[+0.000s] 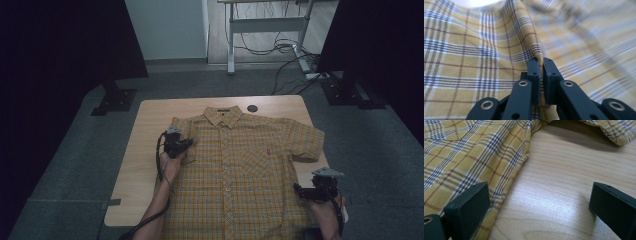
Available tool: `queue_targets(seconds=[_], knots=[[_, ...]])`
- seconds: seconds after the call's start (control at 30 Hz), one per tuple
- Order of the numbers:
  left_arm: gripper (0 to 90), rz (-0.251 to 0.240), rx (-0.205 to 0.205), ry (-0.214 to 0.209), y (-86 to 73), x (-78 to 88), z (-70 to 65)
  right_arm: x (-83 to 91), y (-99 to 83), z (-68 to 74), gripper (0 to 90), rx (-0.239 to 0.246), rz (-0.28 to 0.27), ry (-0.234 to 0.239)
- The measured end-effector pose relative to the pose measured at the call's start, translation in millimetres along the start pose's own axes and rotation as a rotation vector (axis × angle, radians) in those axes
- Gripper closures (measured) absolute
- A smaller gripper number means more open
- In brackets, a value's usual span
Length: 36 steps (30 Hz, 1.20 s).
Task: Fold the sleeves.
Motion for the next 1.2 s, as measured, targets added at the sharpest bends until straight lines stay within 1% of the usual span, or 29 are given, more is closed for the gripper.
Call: queue_targets(seconds=[0.03,0.07,0.1,0.13,0.17,0.2,0.23,0.27,0.33,0.37,0.43,0.47,0.53,0.7,0.87,0.97,1.2], knots=[[85.2,-0.035,0.046,-0.040,1.1,2.6,1.5,0.0,0.0,0.0,2.7,0.000,0.000,0.000],[84.0,-0.038,0.069,-0.039,0.5,3.6,3.9,0.0,0.0,0.0,2.7,0.000,0.000,0.000],[80.4,-0.013,0.062,-0.016,-1.4,2.5,6.3,0.0,0.0,0.0,2.7,0.000,0.000,0.000],[73.5,-0.013,0.062,-0.016,-1.4,2.5,6.3,0.0,0.0,0.0,2.7,0.000,0.000,0.000],[73.5,0.028,0.037,0.020,-4.5,0.0,9.4,0.0,0.0,0.0,2.7,0.000,0.000,0.000],[57.1,0.064,0.024,0.059,-9.1,-3.0,13.6,0.0,0.0,0.0,2.7,0.001,0.000,0.000],[47.6,0.093,0.027,0.060,-12.0,-5.2,14.8,0.0,0.0,0.1,2.7,0.001,0.000,0.001],[41.8,0.111,0.010,0.074,-14.2,-6.2,14.9,0.0,0.0,0.1,2.7,0.001,0.000,0.001],[37.2,0.119,-0.044,0.105,-15.6,-6.9,13.0,0.0,0.0,0.1,2.7,0.001,0.000,0.001],[34.8,0.124,-0.058,0.109,-15.6,-7.3,11.7,0.0,0.0,0.1,2.7,0.001,0.000,0.001],[30.8,0.139,-0.096,0.141,-14.5,-7.3,10.0,0.0,0.0,0.1,2.7,0.001,0.000,0.001],[28.9,0.143,-0.115,0.153,-13.9,-7.2,9.5,0.0,0.0,0.1,2.7,0.001,0.000,0.001],[26.7,0.149,-0.131,0.174,-13.3,-6.8,9.2,0.0,0.0,0.1,2.7,0.002,0.000,0.001],[22.7,0.149,-0.148,0.191,-13.0,-2.5,8.3,0.0,0.0,0.2,2.7,0.002,0.000,0.002],[20.2,0.133,-0.160,0.185,-10.0,4.1,4.1,0.0,0.0,0.2,2.8,0.002,0.000,0.002],[18.5,0.123,-0.169,0.190,-6.5,9.4,2.1,0.0,0.0,0.2,2.7,0.002,0.000,0.001],[16.1,0.099,-0.170,0.190,-3.5,21.4,-1.1,0.0,0.0,0.2,2.8,0.002,0.000,0.001]])
Point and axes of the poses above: each handheld gripper's, and its own axes: x roughly backward along the jaws, y roughly out of its top, z roughly to its left, the point moved 5 cm from there along -x, roughly forward along the jaws, and after that the axes turned 8 degrees about -x, right-handed, at the moved point
